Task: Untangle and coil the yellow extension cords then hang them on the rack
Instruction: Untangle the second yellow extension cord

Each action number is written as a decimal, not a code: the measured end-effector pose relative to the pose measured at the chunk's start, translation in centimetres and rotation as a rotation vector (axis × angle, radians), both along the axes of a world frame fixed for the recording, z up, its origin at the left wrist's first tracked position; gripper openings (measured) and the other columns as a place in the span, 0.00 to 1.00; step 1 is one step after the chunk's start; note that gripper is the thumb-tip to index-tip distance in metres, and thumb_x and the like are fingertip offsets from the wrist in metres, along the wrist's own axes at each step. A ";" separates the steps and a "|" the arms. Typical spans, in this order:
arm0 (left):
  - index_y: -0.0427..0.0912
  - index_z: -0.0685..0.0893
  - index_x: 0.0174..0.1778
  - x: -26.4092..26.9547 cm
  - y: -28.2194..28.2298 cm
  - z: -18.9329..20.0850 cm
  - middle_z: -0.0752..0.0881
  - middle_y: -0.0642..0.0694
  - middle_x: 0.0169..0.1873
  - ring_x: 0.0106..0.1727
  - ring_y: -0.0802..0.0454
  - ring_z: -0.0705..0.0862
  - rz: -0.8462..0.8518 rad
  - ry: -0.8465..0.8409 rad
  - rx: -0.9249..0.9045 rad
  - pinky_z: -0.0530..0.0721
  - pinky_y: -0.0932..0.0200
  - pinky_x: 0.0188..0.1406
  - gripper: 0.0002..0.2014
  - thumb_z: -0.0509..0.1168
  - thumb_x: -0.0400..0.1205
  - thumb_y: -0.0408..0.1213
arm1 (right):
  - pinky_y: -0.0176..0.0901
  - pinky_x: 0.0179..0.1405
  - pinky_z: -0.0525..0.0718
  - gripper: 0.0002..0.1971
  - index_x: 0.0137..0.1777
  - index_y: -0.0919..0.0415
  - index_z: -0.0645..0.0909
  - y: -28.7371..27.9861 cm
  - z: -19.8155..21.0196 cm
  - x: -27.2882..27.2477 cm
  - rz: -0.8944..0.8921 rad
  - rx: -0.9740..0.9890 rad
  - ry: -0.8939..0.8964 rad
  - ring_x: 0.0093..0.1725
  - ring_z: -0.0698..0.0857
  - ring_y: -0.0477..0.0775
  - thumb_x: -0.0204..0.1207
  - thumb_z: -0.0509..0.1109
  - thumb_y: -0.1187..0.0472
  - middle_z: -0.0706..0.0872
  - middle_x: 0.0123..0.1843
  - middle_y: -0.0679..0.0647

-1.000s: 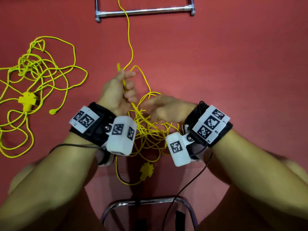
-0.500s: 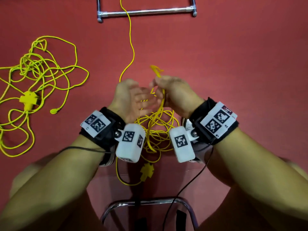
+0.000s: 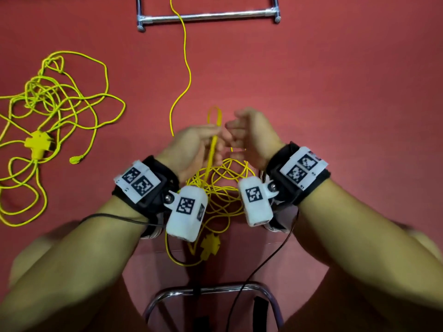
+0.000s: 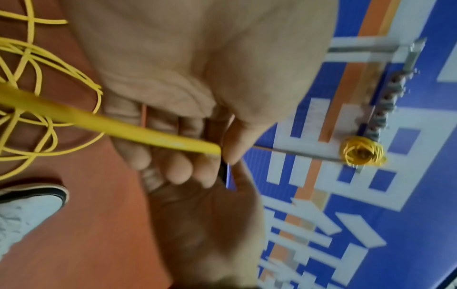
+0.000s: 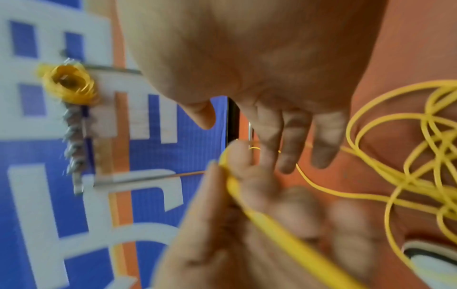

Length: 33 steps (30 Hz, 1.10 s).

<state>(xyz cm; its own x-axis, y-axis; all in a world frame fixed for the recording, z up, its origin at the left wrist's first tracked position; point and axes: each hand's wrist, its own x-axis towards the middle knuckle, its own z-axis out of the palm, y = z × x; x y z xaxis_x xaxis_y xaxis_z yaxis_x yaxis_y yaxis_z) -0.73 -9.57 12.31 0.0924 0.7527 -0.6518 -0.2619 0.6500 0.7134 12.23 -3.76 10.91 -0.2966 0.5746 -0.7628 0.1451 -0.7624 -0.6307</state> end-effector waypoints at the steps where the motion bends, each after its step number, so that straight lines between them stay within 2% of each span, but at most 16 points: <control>1: 0.38 0.84 0.43 0.4 -0.4 0.1 0.80 0.48 0.25 0.25 0.53 0.78 -0.105 0.011 -0.008 0.80 0.62 0.28 0.13 0.56 0.88 0.35 | 0.44 0.38 0.79 0.14 0.45 0.58 0.77 0.3 0.3 0.0 -0.066 -0.054 0.081 0.32 0.80 0.52 0.83 0.59 0.48 0.82 0.33 0.53; 3: 0.37 0.86 0.43 0.9 -1.0 -0.1 0.85 0.47 0.27 0.29 0.52 0.83 -0.244 0.058 -0.030 0.80 0.61 0.32 0.10 0.62 0.84 0.37 | 0.41 0.31 0.85 0.11 0.46 0.61 0.78 0.5 0.6 -0.2 -0.174 -0.091 0.179 0.30 0.84 0.51 0.85 0.63 0.54 0.86 0.31 0.53; 5: 0.39 0.89 0.43 0.7 -1.1 -0.3 0.89 0.46 0.33 0.35 0.51 0.85 -0.294 0.106 -0.083 0.80 0.57 0.40 0.10 0.65 0.77 0.40 | 0.36 0.25 0.84 0.08 0.45 0.62 0.78 0.2 0.4 -0.5 -0.209 -0.044 0.166 0.26 0.84 0.47 0.86 0.63 0.64 0.85 0.28 0.51; 7: 0.39 0.87 0.43 0.1 -0.7 -0.6 0.90 0.44 0.39 0.39 0.47 0.85 -0.166 0.113 -0.180 0.79 0.52 0.48 0.13 0.60 0.76 0.41 | 0.34 0.23 0.81 0.09 0.44 0.60 0.78 -0.1 0.2 -0.5 -0.129 0.095 0.133 0.25 0.81 0.44 0.86 0.61 0.67 0.82 0.30 0.50; 10: 0.40 0.81 0.47 -1.5 0.5 -1.1 0.86 0.43 0.33 0.37 0.44 0.84 0.203 0.011 -0.263 0.80 0.48 0.50 0.22 0.50 0.84 0.54 | 0.38 0.29 0.81 0.12 0.45 0.59 0.80 -0.9 -0.1 -0.2 0.104 0.176 0.224 0.28 0.82 0.43 0.85 0.60 0.73 0.84 0.34 0.51; 12: 0.41 0.76 0.49 -2.2 1.1 -1.6 0.84 0.43 0.32 0.30 0.46 0.84 0.391 -0.078 -0.286 0.83 0.51 0.41 0.28 0.49 0.84 0.66 | 0.43 0.37 0.78 0.11 0.47 0.59 0.83 -1.9 -0.5 -0.3 0.354 0.234 0.246 0.32 0.85 0.44 0.82 0.63 0.74 0.88 0.35 0.50; 13: 0.41 0.74 0.48 -2.3 1.2 -1.9 0.86 0.43 0.32 0.28 0.46 0.85 0.471 -0.100 -0.295 0.85 0.55 0.34 0.28 0.51 0.85 0.66 | 0.43 0.39 0.77 0.10 0.48 0.59 0.85 -2.3 -0.7 -0.3 0.477 0.282 0.223 0.36 0.86 0.45 0.79 0.66 0.74 0.89 0.37 0.50; 15: 0.41 0.73 0.43 -2.5 1.2 -2.5 0.85 0.45 0.25 0.22 0.50 0.83 0.606 -0.098 -0.292 0.83 0.62 0.21 0.23 0.53 0.88 0.59 | 0.38 0.42 0.79 0.10 0.50 0.58 0.89 -2.7 -1.1 -0.5 0.643 0.341 0.145 0.39 0.85 0.44 0.73 0.73 0.72 0.90 0.39 0.51; 18: 0.42 0.75 0.42 -2.4 1.3 -2.8 0.73 0.53 0.16 0.13 0.59 0.68 0.664 -0.071 -0.258 0.72 0.71 0.16 0.19 0.50 0.92 0.49 | 0.34 0.33 0.80 0.10 0.50 0.61 0.90 -2.4 -1.0 -0.2 0.746 0.406 -0.070 0.31 0.82 0.41 0.70 0.74 0.71 0.87 0.31 0.45; 20: 0.44 0.79 0.44 -1.9 1.3 -2.3 0.71 0.55 0.18 0.13 0.60 0.64 0.553 -0.014 -0.209 0.68 0.73 0.17 0.15 0.52 0.92 0.44 | 0.43 0.28 0.86 0.13 0.50 0.71 0.84 -2.0 -0.6 0.0 0.565 0.303 -0.051 0.31 0.85 0.54 0.66 0.71 0.66 0.87 0.35 0.59; 21: 0.45 0.81 0.45 -1.5 1.2 -1.8 0.72 0.54 0.20 0.15 0.60 0.65 0.456 0.014 -0.163 0.68 0.72 0.17 0.14 0.53 0.92 0.42 | 0.41 0.23 0.85 0.14 0.49 0.71 0.81 -1.7 -0.6 0.1 0.367 0.194 0.005 0.30 0.85 0.55 0.67 0.71 0.63 0.87 0.36 0.61; 23: 0.43 0.83 0.46 -0.6 0.5 -1.0 0.76 0.52 0.23 0.19 0.59 0.69 0.219 0.025 -0.042 0.71 0.68 0.19 0.12 0.56 0.90 0.39 | 0.35 0.20 0.81 0.10 0.49 0.63 0.78 -1.0 -0.2 0.2 0.093 0.044 0.008 0.30 0.84 0.53 0.80 0.64 0.55 0.85 0.38 0.59; 26: 0.39 0.86 0.46 0.3 -0.8 -0.2 0.81 0.49 0.26 0.26 0.54 0.77 -0.133 -0.022 0.077 0.76 0.64 0.26 0.08 0.63 0.84 0.37 | 0.38 0.23 0.80 0.23 0.41 0.61 0.75 -0.2 0.0 0.4 0.055 -0.082 0.115 0.22 0.77 0.57 0.85 0.55 0.42 0.77 0.23 0.56; 28: 0.39 0.89 0.44 0.4 -1.3 -0.3 0.84 0.46 0.29 0.30 0.52 0.82 -0.242 -0.040 0.063 0.81 0.62 0.32 0.08 0.67 0.77 0.39 | 0.43 0.25 0.82 0.17 0.43 0.66 0.79 -0.3 0.2 0.0 -0.067 -0.102 0.136 0.23 0.78 0.58 0.85 0.63 0.52 0.82 0.26 0.57; 30: 0.40 0.91 0.41 0.3 -1.2 -0.4 0.86 0.45 0.32 0.34 0.49 0.84 -0.259 -0.002 -0.026 0.83 0.55 0.40 0.10 0.68 0.75 0.41 | 0.42 0.29 0.86 0.08 0.45 0.68 0.80 -0.4 0.3 -0.4 -0.239 -0.068 0.141 0.31 0.84 0.53 0.84 0.65 0.66 0.87 0.38 0.58; 33: 0.36 0.87 0.42 -0.1 -0.5 -0.4 0.84 0.40 0.35 0.36 0.44 0.84 -0.086 0.017 -0.239 0.83 0.48 0.44 0.19 0.61 0.80 0.49 | 0.35 0.29 0.86 0.09 0.46 0.65 0.81 -0.4 0.5 -0.5 -0.294 -0.081 0.284 0.33 0.87 0.48 0.85 0.61 0.73 0.89 0.41 0.56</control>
<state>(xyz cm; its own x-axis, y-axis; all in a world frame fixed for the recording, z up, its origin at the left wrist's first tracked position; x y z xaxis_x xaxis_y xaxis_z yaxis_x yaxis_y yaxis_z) -0.80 -10.07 11.94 0.1368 0.5668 -0.8124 -0.1879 0.8201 0.5405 11.77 -4.18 11.38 -0.3342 0.6078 -0.7204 -0.2577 -0.7941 -0.5504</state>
